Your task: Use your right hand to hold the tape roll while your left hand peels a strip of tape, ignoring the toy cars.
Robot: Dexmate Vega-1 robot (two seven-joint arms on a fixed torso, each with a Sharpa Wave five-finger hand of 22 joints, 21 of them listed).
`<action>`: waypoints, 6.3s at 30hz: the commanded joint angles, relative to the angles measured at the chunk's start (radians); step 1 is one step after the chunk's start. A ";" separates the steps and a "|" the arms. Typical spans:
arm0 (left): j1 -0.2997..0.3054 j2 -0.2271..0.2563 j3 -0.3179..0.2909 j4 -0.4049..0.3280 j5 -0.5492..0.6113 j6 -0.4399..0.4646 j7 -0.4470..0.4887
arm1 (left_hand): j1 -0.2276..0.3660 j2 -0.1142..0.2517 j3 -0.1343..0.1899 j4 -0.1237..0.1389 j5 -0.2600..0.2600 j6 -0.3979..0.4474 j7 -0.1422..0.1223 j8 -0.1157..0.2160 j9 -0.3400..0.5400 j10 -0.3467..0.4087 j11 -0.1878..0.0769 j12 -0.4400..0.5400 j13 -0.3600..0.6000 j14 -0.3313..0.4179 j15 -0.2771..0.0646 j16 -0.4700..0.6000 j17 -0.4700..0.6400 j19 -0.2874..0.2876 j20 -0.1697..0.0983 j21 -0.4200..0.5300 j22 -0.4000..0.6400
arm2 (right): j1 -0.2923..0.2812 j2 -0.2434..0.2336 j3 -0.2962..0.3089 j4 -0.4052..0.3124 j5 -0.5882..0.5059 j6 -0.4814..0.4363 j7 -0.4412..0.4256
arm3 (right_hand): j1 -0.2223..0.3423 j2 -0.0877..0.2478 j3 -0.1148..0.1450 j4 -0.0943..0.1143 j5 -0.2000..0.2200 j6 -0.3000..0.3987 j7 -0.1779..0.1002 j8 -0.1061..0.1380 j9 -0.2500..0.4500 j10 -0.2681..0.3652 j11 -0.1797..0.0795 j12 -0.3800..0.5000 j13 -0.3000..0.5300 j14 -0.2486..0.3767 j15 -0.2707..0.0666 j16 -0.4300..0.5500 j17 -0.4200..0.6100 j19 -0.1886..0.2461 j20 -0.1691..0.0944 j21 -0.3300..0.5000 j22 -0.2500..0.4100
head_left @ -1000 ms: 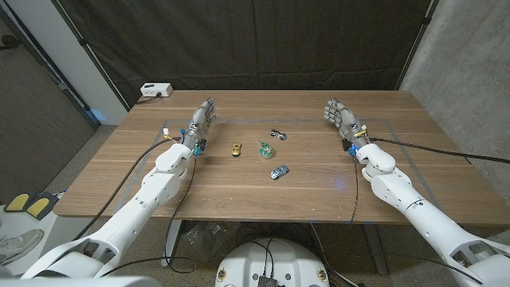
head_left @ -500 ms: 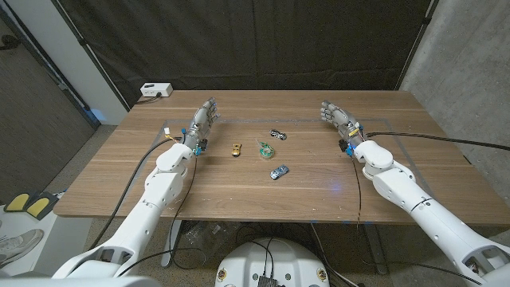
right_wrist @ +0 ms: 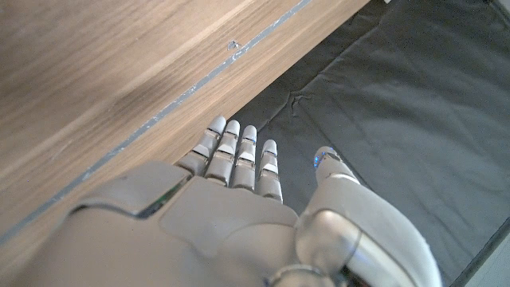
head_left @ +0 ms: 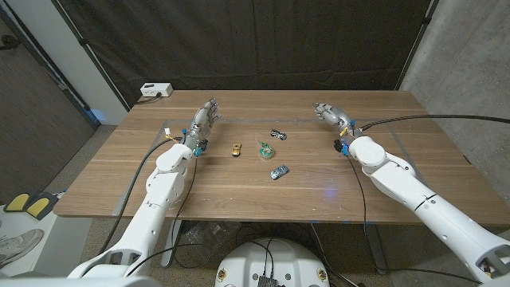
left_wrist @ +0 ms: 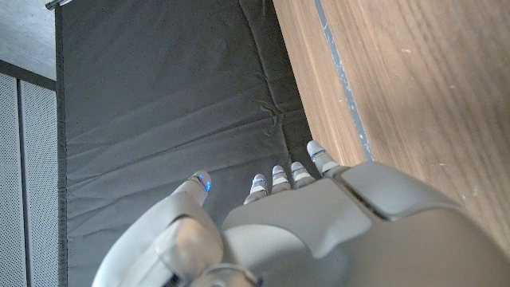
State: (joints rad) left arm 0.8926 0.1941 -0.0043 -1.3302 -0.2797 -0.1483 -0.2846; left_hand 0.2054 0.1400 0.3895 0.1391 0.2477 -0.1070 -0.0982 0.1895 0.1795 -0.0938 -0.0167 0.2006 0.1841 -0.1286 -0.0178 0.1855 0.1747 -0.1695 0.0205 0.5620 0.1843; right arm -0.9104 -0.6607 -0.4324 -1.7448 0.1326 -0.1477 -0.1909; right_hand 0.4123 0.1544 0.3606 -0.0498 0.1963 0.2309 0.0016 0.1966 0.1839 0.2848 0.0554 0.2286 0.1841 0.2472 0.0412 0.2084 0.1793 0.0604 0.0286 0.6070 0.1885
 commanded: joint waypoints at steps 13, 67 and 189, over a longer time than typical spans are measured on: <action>0.017 -0.047 -0.041 -0.040 0.067 0.029 -0.036 | 0.010 0.003 0.012 -0.004 -0.002 0.014 -0.003 0.005 0.003 0.017 0.010 0.012 0.002 0.019 0.008 0.009 0.002 0.003 0.034 -0.001 0.003 | 0.055 -0.061 -0.157 -0.234 -0.357 -0.342 0.031 | 0.020 0.011 0.026 -0.008 0.007 0.044 -0.007 0.014 0.004 0.026 -0.031 0.008 0.002 0.016 -0.029 -0.004 0.002 0.009 0.003 -0.003 0.003; -0.004 -0.059 -0.058 -0.011 0.077 0.039 -0.058 | -0.010 -0.003 0.007 0.012 -0.013 0.062 0.000 0.012 0.007 0.109 0.026 0.033 0.011 0.159 0.080 0.044 0.019 0.050 0.145 0.001 0.011 | 0.177 0.020 -0.399 -0.307 -0.989 -0.463 0.453 | 0.038 -0.037 0.033 -0.054 -0.011 0.161 -0.042 0.020 0.004 0.142 -0.088 0.027 0.002 0.162 -0.134 0.016 0.006 0.085 0.023 0.020 0.011; -0.067 -0.086 -0.101 0.099 0.107 0.012 -0.106 | -0.038 -0.005 0.003 0.016 -0.010 0.076 0.001 0.006 0.007 0.122 0.029 0.020 0.015 0.165 0.084 0.027 0.025 0.054 0.149 -0.017 0.013 | 0.294 0.288 -0.507 0.043 -1.371 -0.494 0.904 | 0.643 0.027 0.045 -0.100 -0.022 0.658 -0.127 0.104 0.019 0.709 -0.193 0.244 0.115 0.749 -0.280 0.327 0.259 0.324 -0.138 0.347 0.109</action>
State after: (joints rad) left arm 0.8279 0.1097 -0.1034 -1.2332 -0.1780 -0.1382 -0.3892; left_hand 0.1654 0.1427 0.3934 0.1490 0.2351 -0.0372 -0.0964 0.1965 0.1836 0.0213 0.0106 0.2245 0.1930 0.0336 0.0625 0.2145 0.1979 -0.1200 0.1625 0.5496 0.1930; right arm -0.6214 -0.3741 -0.9423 -1.7124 -1.2543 -0.6500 0.7057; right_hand 1.0363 0.1623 0.3990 -0.1565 0.1767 0.7991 -0.1164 0.2877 0.1909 0.9031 -0.0811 0.4531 0.2815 0.9584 -0.1317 0.5165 0.4229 0.3749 -0.0431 0.9224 0.2850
